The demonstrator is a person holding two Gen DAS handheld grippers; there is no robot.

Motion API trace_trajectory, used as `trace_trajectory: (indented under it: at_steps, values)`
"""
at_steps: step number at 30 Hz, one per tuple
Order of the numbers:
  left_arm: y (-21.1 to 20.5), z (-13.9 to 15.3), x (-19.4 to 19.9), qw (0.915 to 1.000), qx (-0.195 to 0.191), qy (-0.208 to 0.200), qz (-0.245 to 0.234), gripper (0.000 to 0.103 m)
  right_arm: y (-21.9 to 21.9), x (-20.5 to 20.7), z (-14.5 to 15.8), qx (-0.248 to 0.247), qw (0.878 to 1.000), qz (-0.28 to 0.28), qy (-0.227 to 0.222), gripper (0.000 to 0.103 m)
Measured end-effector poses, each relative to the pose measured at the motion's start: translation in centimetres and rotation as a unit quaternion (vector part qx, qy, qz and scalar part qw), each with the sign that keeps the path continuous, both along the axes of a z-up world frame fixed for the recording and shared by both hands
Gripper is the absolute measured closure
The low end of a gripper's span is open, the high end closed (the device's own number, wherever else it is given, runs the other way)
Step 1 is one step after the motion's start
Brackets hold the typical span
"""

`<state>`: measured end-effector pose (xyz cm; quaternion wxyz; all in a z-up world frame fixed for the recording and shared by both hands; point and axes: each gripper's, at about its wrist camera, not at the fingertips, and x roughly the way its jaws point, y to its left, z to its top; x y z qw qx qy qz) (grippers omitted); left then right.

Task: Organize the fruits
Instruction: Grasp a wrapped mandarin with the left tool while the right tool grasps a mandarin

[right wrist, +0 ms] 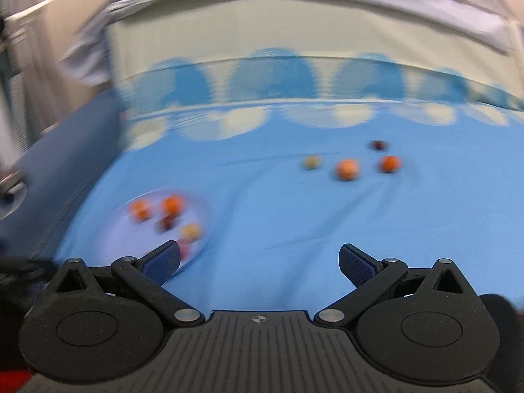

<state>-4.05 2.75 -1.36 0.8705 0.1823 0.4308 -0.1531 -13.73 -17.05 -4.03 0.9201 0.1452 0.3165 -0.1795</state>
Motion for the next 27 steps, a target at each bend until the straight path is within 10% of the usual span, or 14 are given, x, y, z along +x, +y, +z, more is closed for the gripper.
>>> trace_trajectory:
  at_steps: [8,23,24,26,27]
  values:
    - [-8.8,0.0,3.9,0.9974,-0.047,0.043,-0.034,0.000,-10.3,1.3,-3.5,-0.020,0.992,-0.126,0.008,0.001]
    - [-21.5,-6.3,10.9,0.9963,0.026,0.052,-0.064,0.000,-26.4,14.8,-13.9,-0.079,0.987,-0.139,0.027,0.003]
    - [-22.2,-6.8,11.3,0.9961,0.026,0.055,-0.064,0.000,-26.7,15.2,-14.6,-0.084,0.988,-0.125,0.029,0.006]
    - [-24.1,-8.0,12.2,0.9956,0.019,0.064,-0.066,0.000,-27.2,15.7,-15.6,-0.082,0.991,-0.105,0.029,0.054]
    - [-25.1,-8.5,12.6,0.9953,0.013,0.069,-0.067,0.000,-27.4,15.9,-15.7,-0.083,0.990,-0.105,0.033,0.060]
